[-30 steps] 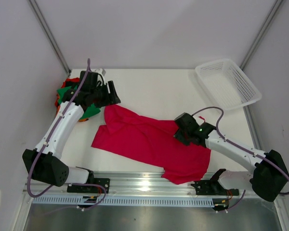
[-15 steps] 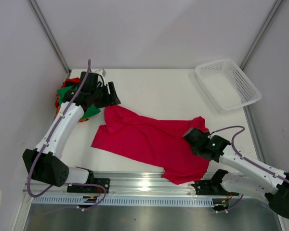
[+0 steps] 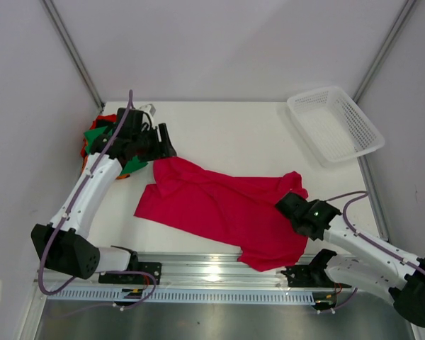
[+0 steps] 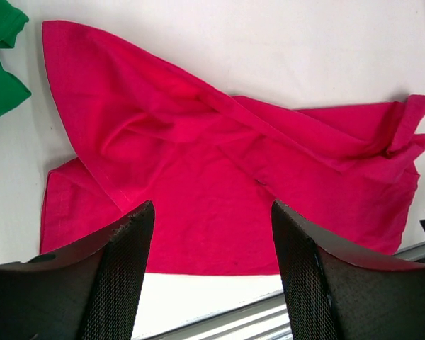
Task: Fold and stack the t-shirts
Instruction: Flatten out the tshirt
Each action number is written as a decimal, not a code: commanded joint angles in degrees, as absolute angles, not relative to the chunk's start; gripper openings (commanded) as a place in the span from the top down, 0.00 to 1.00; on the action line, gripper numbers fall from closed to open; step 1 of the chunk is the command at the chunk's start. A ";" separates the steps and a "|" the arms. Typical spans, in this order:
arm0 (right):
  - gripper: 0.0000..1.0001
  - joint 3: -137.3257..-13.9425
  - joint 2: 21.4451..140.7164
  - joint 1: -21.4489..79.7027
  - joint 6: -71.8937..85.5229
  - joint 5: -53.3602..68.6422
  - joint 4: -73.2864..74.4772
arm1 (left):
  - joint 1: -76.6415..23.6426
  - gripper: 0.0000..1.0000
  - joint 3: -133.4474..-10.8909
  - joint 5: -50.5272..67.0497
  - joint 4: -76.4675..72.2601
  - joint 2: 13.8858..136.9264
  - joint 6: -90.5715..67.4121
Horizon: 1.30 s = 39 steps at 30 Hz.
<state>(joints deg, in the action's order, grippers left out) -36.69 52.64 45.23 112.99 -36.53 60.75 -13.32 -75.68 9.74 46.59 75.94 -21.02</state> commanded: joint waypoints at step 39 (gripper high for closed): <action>0.63 -29.53 62.31 39.11 129.64 -29.79 39.82 | -11.95 0.30 -73.38 12.48 47.11 68.20 -19.95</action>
<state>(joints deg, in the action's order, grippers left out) -29.56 60.99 39.86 113.82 -29.98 39.90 -12.45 -72.71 12.21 47.75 68.79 -20.49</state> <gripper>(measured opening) 0.373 0.701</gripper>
